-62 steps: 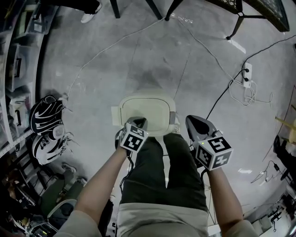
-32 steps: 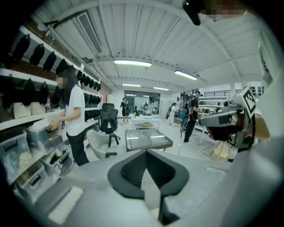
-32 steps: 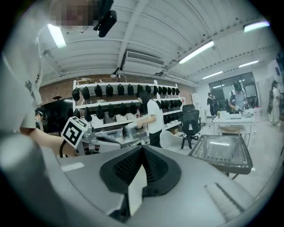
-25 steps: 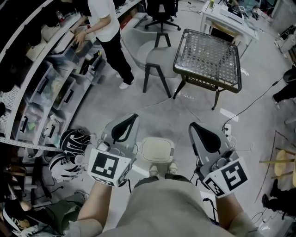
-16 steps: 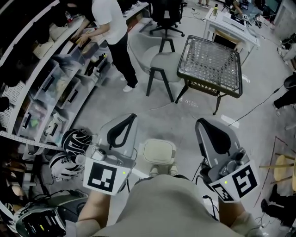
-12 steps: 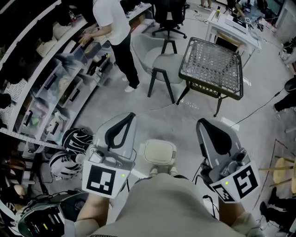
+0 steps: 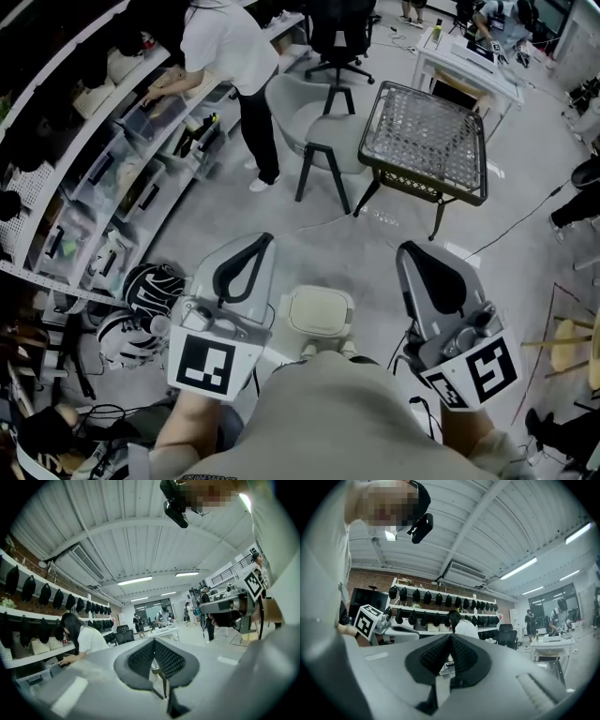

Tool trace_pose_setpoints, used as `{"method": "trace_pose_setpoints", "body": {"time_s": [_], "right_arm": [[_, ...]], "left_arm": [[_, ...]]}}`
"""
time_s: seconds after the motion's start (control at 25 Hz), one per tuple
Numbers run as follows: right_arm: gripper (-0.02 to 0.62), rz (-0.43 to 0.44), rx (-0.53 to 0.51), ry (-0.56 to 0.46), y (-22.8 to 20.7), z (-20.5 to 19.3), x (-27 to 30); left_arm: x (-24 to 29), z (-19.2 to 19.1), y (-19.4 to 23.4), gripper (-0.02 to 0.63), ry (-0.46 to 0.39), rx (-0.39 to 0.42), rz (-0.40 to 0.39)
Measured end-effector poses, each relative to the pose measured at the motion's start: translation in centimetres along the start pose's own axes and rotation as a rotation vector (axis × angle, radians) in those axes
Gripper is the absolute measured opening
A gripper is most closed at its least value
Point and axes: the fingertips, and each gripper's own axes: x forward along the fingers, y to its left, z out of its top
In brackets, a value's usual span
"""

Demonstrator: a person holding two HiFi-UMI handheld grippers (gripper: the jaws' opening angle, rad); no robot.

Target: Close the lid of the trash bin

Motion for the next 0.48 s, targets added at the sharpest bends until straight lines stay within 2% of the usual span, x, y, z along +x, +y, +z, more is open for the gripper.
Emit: {"method": "trace_pose_setpoints", "body": {"time_s": [0.48], "right_arm": [[0.003, -0.001, 0.004, 0.034, 0.0, -1.4, -1.1]], "left_arm": [[-0.1, -1.3, -1.2, 0.003, 0.023, -0.006, -0.006]]}}
